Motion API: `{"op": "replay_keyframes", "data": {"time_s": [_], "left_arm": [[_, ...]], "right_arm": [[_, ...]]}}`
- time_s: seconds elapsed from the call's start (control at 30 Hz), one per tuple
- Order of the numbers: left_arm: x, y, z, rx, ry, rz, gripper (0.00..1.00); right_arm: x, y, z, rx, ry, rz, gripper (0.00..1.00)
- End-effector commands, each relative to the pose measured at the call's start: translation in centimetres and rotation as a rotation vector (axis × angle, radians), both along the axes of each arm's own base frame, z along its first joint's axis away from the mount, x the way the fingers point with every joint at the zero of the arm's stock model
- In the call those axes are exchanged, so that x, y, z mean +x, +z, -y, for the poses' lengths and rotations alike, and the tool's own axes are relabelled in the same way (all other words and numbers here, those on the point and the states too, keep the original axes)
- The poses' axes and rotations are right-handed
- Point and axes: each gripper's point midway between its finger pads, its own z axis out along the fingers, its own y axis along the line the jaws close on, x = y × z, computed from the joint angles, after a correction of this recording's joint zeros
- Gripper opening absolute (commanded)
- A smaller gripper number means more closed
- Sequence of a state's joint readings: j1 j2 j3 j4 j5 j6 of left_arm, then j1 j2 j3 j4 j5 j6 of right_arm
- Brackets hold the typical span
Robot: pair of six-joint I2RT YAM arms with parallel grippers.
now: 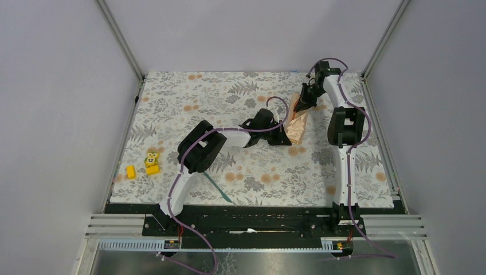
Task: Fold the napkin into a case and place the utensils inside
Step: Insert the fork into the folded napkin.
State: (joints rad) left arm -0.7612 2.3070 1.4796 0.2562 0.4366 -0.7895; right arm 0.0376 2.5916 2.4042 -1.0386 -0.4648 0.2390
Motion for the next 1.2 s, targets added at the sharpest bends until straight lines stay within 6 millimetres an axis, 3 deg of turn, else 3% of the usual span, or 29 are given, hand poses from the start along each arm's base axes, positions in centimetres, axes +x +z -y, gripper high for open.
{"op": "replay_keyframes", "data": {"time_s": [0.0, 0.37, 0.63, 0.93, 1.17], "left_arm": [[0.6, -2.1, -1.1, 0.076, 0.034, 0.014, 0.01], [0.6, -1.8, -1.1, 0.073, 0.034, 0.017, 0.01], [0.5, -1.6, -1.1, 0.072, 0.030, 0.018, 0.01], [0.2, -0.2, -1.4, 0.062, 0.025, 0.034, 0.06], [-0.9, 1.0, -2.3, 0.052, 0.024, 0.033, 0.22]], "right_arm": [[-0.6, -0.2, -0.8, -0.006, 0.031, -0.020, 0.07], [-0.2, -1.0, -0.6, -0.021, 0.019, -0.017, 0.11], [0.1, -0.8, -0.8, -0.025, 0.020, -0.002, 0.21], [0.8, 1.7, -0.9, -0.029, 0.008, 0.055, 0.34], [0.9, 4.4, -0.4, -0.059, -0.003, 0.110, 0.45]]}}
